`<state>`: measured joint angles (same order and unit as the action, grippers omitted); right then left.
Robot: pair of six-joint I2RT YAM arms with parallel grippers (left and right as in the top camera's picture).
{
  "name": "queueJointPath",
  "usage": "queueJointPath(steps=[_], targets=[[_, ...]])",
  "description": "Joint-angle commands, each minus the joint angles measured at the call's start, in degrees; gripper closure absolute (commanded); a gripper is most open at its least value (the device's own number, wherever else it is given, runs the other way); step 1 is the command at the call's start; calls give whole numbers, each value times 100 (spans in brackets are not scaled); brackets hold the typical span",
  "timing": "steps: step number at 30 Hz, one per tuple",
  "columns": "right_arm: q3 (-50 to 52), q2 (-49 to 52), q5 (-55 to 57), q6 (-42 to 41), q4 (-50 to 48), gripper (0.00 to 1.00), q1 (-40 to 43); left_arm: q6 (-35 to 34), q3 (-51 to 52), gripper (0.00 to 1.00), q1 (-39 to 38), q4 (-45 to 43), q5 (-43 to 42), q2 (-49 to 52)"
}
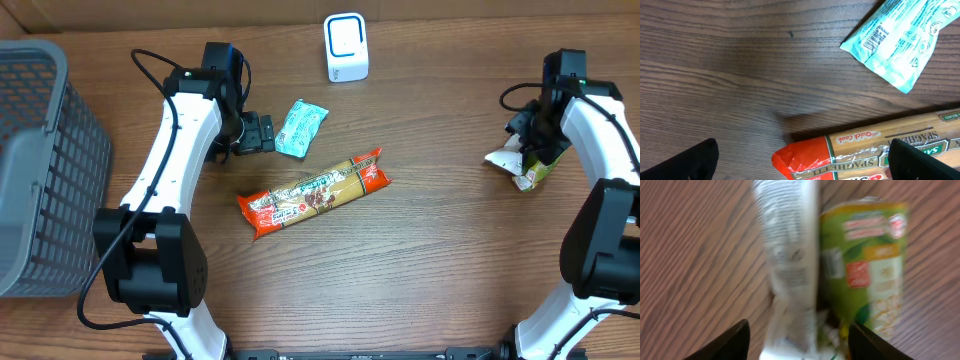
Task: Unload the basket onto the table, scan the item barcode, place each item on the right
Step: 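Carry the white tube right and lay it near the green bottle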
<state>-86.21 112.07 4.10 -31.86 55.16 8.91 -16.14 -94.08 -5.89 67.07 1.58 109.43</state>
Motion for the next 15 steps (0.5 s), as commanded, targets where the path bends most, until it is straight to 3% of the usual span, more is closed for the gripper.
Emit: queueJointPath(steps=[1,8,10,13,15], targets=[[-247,-85,-846,688,166,38,-31,4,-2,0,15,-7,48,9],[-1121,-367,-2472,957,1117,36,-70,2,-2,0,15,-7,48,9],[-1132,-450,-2907,984,1220,30,-166,4,-2,0,15,-7,48,9],[-1113,-448,-3204,949,1410,11,-470,2,-2,0,15,-7,48,9],[-1043,-446,-3206,938,1429,5,-734,-2,-2,0,15,-7,31,9]])
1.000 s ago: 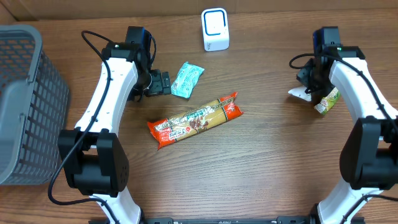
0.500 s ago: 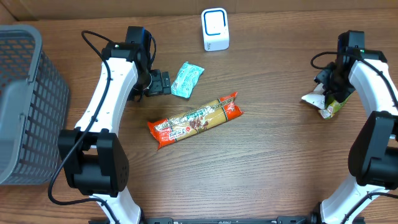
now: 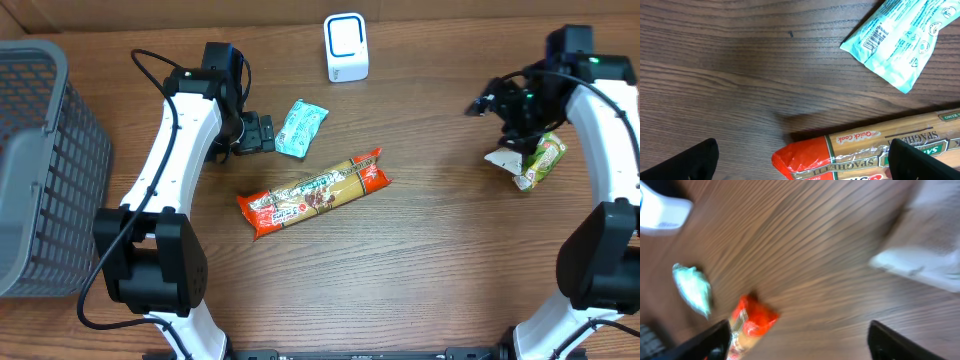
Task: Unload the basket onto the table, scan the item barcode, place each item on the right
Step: 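Carry the white tube right and lay it near the green bottle, then reach right gripper to the spaghetti package and grasp it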
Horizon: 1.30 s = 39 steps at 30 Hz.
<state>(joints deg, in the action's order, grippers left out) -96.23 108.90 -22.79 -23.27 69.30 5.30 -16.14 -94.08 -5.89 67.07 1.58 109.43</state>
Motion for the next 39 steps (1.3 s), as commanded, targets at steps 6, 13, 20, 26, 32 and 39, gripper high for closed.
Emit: queueJointPath(steps=[6,13,20,26,32,39], targets=[[278,-127,-474,-249,-251,0,-1386,-20,-2,0,15,-20,26,9],[837,-120,-125,-1207,-979,0,-2389,136,-345,0,92,262,304,-42],[1416,-120,-24,-1888,-1738,0,-2983,330,-2321,0,573,1718,1062,-181],[2079,-116,96,-2544,-2632,6,-3298,122,-3193,0,957,2065,1021,-439],[2664,-107,726,-3106,-3587,17,-3788,111,-3191,1,1080,2127,1021,-562],[2789,26,1882,-3423,-4107,21,-4229,109,-3165,0,1075,2111,1016,-562]])
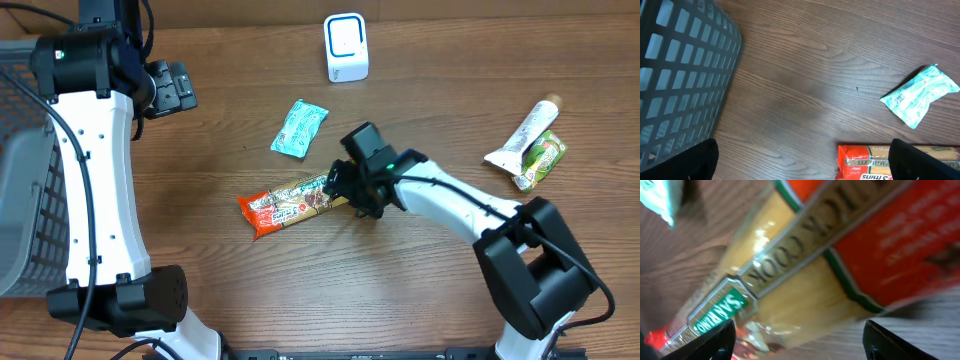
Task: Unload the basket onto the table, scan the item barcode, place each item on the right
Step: 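Reach right gripper to the spaghetti package and grasp it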
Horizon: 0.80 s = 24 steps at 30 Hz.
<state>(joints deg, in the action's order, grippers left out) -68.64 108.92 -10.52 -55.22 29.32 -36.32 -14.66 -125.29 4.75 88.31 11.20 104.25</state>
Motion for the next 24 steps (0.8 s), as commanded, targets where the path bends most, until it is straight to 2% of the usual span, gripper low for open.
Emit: queueJointPath(steps=[1,3,6,11,12,14,18,24], targets=[[31,63,734,-225,-186,23,-96,-39,-44,0,11,-22,57,-44],[31,146,868,-227,-280,28,-103,-39,-44,0,11,-22,57,-44],[31,223,922,-354,-334,43,-70,-39,-44,0,11,-24,57,-44],[31,227,962,-323,-308,85,20,-39,-44,0,11,-24,57,-44],[31,227,962,-304,-295,91,46,-39,-44,1,11,-24,57,-44],[28,227,957,-109,-297,96,114,-37,-44,1,11,-24,57,-44],[-2,225,776,350,-343,96,341,-39,-44,1,11,-24,57,-44],[-334,227,638,1823,-365,96,1069,-39,-44,0,11,-24,57,-44]])
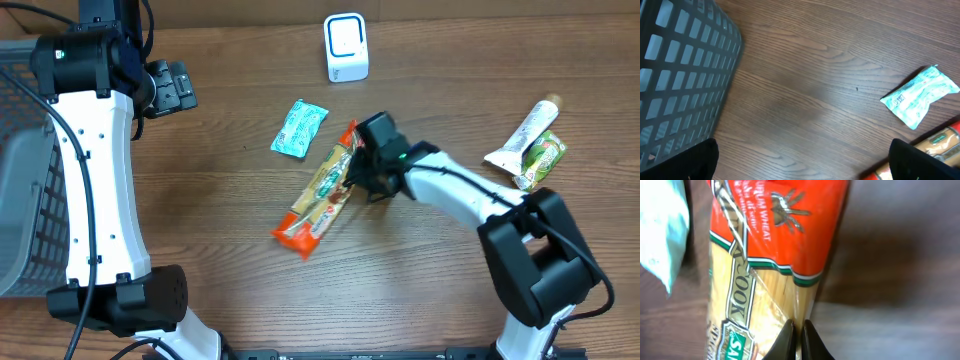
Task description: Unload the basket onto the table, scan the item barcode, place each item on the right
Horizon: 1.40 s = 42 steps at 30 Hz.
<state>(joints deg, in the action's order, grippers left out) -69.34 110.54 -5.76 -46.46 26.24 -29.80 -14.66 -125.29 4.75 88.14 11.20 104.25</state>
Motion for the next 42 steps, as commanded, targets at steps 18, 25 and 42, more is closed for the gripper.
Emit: queueJointPath(steps=[18,25,42], targets=[[-2297,74,341,3110,1937,27,221,-37,-44,0,11,-7,57,-44],[-2295,450,1779,1818,2378,0,-514,-39,-44,0,11,-7,57,-44],[-2299,1106,1147,1985,3442,0,-289,-37,-44,0,11,-7,57,-44]])
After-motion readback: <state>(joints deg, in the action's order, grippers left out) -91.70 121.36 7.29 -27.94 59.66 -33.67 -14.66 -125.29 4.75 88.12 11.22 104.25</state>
